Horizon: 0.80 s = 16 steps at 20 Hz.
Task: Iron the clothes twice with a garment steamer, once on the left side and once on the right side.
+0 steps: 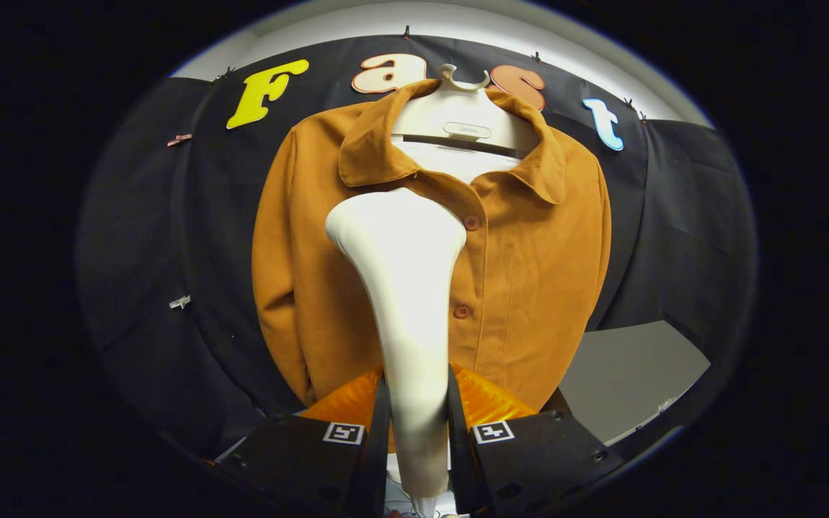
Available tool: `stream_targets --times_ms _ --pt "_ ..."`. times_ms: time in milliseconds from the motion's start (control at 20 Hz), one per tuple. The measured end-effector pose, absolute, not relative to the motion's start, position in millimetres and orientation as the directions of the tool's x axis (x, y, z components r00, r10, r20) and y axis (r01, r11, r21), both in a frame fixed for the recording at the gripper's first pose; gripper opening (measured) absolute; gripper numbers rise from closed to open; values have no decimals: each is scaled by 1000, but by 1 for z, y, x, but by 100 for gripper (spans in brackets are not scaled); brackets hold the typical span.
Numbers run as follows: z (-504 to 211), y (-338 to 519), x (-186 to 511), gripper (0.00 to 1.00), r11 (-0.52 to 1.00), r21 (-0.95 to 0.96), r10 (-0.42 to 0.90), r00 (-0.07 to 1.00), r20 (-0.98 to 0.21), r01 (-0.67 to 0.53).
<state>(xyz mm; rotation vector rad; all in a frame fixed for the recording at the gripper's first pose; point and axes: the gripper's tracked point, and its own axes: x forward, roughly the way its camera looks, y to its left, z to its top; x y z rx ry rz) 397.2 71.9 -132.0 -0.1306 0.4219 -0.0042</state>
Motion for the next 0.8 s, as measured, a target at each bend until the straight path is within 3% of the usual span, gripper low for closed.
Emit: stream_targets --times_ms 800 --pt "-204 64 403 40 963 -263 -192 831 -523 57"
